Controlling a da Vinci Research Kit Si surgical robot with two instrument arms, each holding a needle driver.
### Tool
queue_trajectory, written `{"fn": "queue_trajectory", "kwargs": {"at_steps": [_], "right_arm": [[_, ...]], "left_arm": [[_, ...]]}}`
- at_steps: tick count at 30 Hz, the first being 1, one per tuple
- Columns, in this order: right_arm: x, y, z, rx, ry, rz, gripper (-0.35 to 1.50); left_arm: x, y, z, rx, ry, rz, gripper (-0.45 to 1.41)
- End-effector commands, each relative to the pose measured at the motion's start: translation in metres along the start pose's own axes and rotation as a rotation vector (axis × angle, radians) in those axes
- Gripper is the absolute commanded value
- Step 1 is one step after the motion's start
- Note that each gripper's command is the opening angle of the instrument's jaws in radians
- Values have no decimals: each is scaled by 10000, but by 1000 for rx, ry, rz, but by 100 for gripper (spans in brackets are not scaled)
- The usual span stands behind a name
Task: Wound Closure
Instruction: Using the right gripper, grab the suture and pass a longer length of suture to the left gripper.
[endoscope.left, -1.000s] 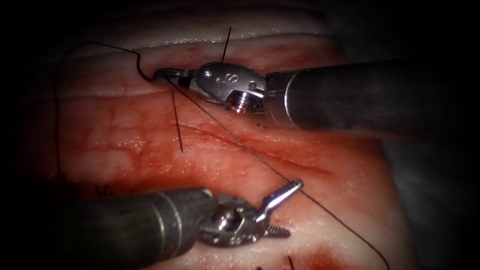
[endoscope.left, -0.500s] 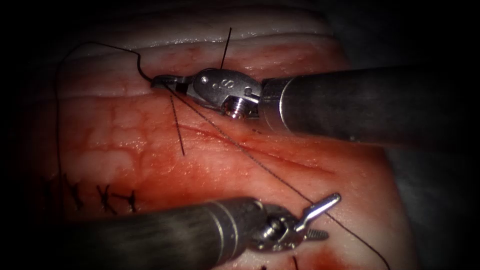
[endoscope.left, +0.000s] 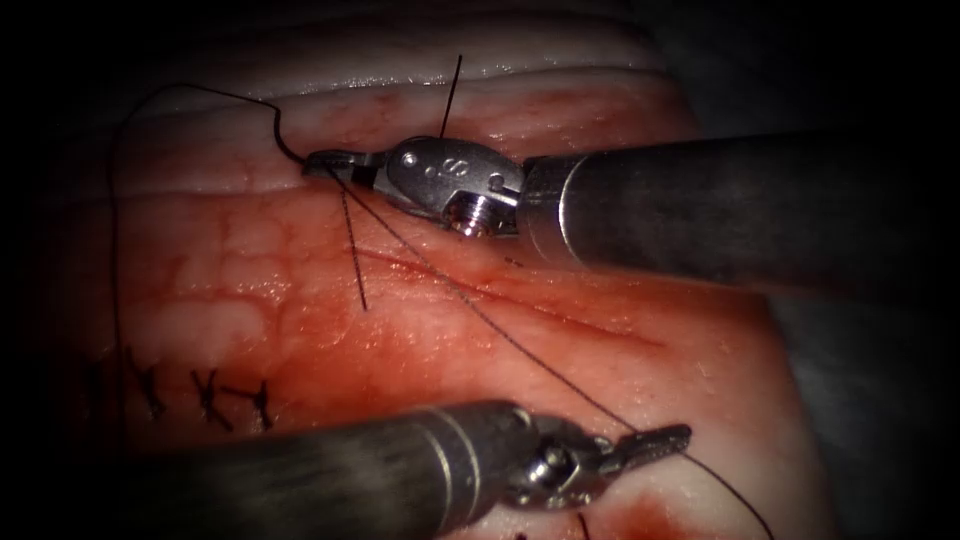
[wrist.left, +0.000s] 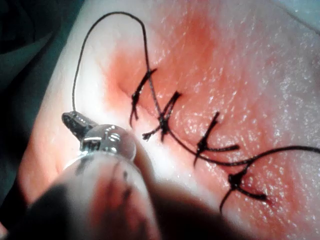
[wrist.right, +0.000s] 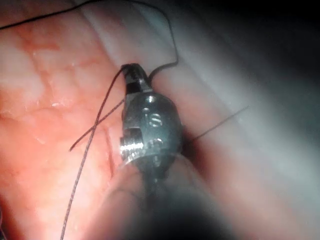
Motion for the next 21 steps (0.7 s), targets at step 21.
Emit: {"fn": "queue_trajectory", "kwargs": {"at_steps": [21], "right_arm": [[-16,-4,-39,16,27,8,-35]], "left_arm": [[-8,-101,-232,-13,-181,-79,-45]]}}
